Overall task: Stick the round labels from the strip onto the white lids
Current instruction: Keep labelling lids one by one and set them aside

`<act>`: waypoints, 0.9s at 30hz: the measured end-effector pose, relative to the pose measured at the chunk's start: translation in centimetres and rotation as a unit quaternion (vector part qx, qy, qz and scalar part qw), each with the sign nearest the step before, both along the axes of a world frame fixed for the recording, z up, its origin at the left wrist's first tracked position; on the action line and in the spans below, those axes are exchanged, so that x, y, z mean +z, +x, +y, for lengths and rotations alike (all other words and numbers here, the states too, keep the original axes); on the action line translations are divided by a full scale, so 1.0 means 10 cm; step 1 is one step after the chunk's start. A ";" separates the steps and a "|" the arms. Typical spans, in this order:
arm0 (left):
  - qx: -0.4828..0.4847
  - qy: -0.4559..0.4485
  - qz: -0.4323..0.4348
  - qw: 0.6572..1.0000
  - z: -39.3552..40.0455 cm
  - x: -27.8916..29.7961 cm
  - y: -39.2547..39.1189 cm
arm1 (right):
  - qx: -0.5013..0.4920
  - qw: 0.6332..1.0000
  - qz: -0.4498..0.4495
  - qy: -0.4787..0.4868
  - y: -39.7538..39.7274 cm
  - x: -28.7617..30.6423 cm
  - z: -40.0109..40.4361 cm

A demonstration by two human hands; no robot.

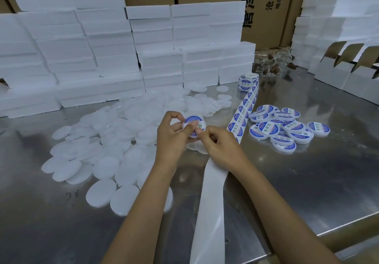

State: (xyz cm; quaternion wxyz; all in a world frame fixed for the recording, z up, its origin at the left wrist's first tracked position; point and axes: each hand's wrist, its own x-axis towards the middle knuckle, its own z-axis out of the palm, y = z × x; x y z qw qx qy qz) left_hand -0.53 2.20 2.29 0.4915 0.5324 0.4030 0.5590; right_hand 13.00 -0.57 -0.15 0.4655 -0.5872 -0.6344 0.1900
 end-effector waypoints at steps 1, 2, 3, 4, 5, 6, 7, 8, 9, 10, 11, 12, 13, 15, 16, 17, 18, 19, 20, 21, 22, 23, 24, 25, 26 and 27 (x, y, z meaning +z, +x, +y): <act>-0.009 -0.006 -0.008 1.000 0.00 0.00 0.00 | 0.010 0.999 0.030 -0.002 0.00 0.02 0.00; -0.011 -0.013 -0.015 1.000 0.00 0.01 0.01 | 0.019 0.998 0.058 -0.010 0.00 0.04 -0.01; -0.005 -0.020 -0.021 1.000 0.01 0.01 0.01 | 0.026 0.996 0.078 -0.024 0.00 0.07 -0.02; 0.004 -0.029 -0.026 0.999 0.02 0.02 0.00 | 0.033 0.995 0.092 -0.037 0.01 0.08 -0.03; 0.011 -0.034 -0.027 0.999 0.03 0.02 0.00 | 0.036 0.993 0.101 -0.047 0.02 0.09 -0.04; 0.011 -0.040 -0.027 0.999 0.04 0.01 0.00 | 0.035 0.992 0.109 -0.055 0.03 0.10 -0.05; 0.003 -0.045 -0.030 0.999 0.04 0.01 0.00 | 0.029 0.991 0.119 -0.061 0.05 0.11 -0.05; -0.011 -0.051 -0.037 0.998 0.03 0.01 0.01 | 0.019 0.989 0.134 -0.065 0.07 0.12 -0.04; -0.024 -0.056 -0.041 0.997 0.02 0.01 0.01 | 0.002 0.986 0.152 -0.068 0.10 0.12 -0.03; -0.032 -0.061 -0.043 0.997 0.02 0.01 0.02 | -0.027 0.983 0.172 -0.067 0.13 0.12 -0.01; -0.035 -0.066 -0.041 0.996 0.02 0.01 0.03 | -0.068 0.976 0.197 -0.061 0.17 0.12 0.01; -0.035 -0.071 -0.038 0.996 0.02 0.02 0.03 | -0.120 0.964 0.230 -0.052 0.22 0.11 0.03; -0.031 -0.076 -0.034 0.996 0.03 0.02 0.03 | -0.176 0.947 0.266 -0.041 0.29 0.09 0.04; -0.021 -0.082 -0.031 0.996 0.05 0.02 0.02 | -0.272 0.905 0.328 -0.021 0.44 0.07 0.07; -0.017 -0.083 -0.030 0.996 0.05 0.02 0.01 | -0.309 0.885 0.348 -0.011 0.52 0.06 0.07; -0.013 -0.085 -0.029 0.996 0.06 0.02 0.01 | -0.339 0.869 0.361 -0.003 0.59 0.04 0.08; -0.010 -0.087 -0.025 0.996 0.06 0.01 0.00 | -0.363 0.857 0.366 -0.001 0.65 0.03 0.08; -0.008 -0.088 -0.020 0.996 0.06 0.01 0.00 | -0.378 0.850 0.368 -0.005 0.70 0.01 0.09; -0.005 -0.088 -0.016 0.996 0.06 0.01 0.00 | -0.385 0.845 0.370 -0.012 0.74 0.00 0.09; -0.003 -0.087 -0.011 0.996 0.07 0.00 0.00 | -0.387 0.842 0.375 -0.017 0.78 -0.01 0.10; 0.000 -0.087 -0.007 0.996 0.07 0.00 0.00 | -0.388 0.840 0.379 -0.018 0.80 -0.02 0.10; 0.003 -0.086 -0.003 0.996 0.08 -0.01 0.00 | -0.388 0.839 0.382 -0.015 0.81 -0.03 0.11; 0.004 -0.084 -0.001 0.996 0.08 -0.01 -0.01 | -0.388 0.838 0.383 -0.011 0.82 -0.04 0.12; 0.005 -0.081 -0.001 0.997 0.09 -0.02 -0.01 | -0.388 0.839 0.382 -0.011 0.82 -0.04 0.12; 0.007 -0.080 -0.002 0.997 0.10 -0.02 -0.02 | -0.389 0.840 0.378 -0.014 0.82 -0.05 0.12; 0.011 -0.080 -0.003 0.997 0.10 -0.03 -0.03 | -0.390 0.842 0.371 -0.017 0.82 -0.05 0.12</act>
